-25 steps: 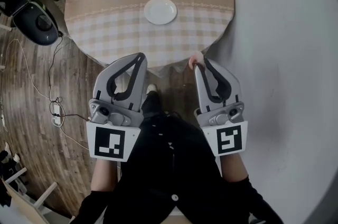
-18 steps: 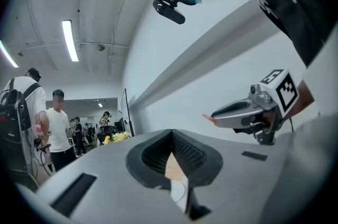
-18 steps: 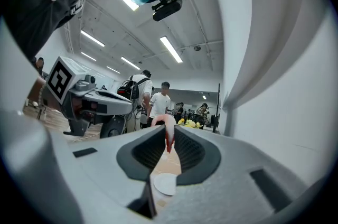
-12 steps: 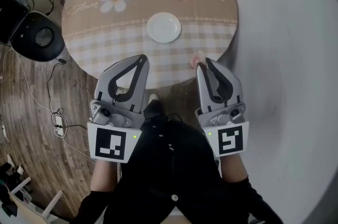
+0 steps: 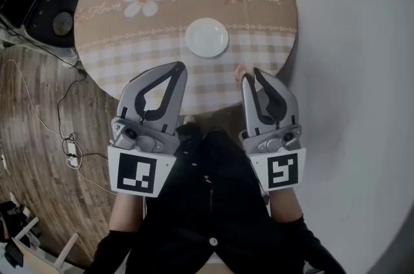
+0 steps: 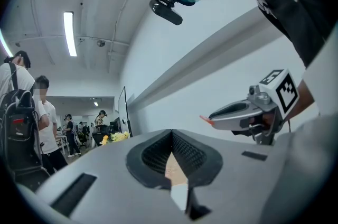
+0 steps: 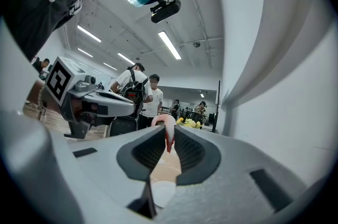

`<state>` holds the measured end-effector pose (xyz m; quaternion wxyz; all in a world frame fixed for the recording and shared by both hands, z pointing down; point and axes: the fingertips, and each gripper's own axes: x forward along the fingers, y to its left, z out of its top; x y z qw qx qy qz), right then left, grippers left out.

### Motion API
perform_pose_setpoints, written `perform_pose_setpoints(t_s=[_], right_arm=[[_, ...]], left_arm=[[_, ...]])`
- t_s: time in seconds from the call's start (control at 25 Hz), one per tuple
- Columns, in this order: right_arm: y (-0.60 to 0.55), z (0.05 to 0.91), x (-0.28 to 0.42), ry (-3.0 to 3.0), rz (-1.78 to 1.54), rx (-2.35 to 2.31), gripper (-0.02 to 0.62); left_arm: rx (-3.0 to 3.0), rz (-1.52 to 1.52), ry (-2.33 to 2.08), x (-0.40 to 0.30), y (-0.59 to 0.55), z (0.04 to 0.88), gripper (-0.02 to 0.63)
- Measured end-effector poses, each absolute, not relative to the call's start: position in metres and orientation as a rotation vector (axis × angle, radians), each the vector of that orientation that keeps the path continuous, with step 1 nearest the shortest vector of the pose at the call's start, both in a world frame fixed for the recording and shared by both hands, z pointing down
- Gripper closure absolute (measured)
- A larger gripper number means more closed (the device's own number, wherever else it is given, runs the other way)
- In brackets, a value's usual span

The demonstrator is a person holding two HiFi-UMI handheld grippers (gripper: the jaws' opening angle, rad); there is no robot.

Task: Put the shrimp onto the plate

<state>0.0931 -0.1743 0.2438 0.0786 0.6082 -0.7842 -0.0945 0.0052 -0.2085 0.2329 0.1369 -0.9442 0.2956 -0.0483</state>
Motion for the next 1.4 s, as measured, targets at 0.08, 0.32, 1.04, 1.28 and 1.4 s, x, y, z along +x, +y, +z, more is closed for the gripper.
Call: perform_pose_setpoints(t_s=[0.08, 0.32, 1.04, 1.28, 1.4], right_arm=[[-0.174, 0.245, 0.090, -2.347, -0.276, 1.809, 0.555], [-0.177, 0.247, 0.091, -2.344, -0.253, 1.807, 0.554], [-0.206, 0.253, 0.098, -2.446, -0.253, 1.650, 0.555], [-0.217, 0.262, 0.101, -2.469, -0.242, 1.598, 0.554], [-0.223, 0.267, 0.099, -2.478, -0.240, 1.573, 0.555]], left_arm=[[-2.735, -0.137, 0.857, 0.004, -0.210, 0.233, 0.604], [-2.741, -0.130, 0.861, 0.005, -0.214, 0.232, 0.604], [-2.703, -0.167, 1.006, 0.010, -0.231, 0.233, 0.604], [-2.686, -0.177, 1.063, 0.008, -0.233, 0.236, 0.604], [-2.678, -0.180, 1.092, 0.005, -0.236, 0.237, 0.604]])
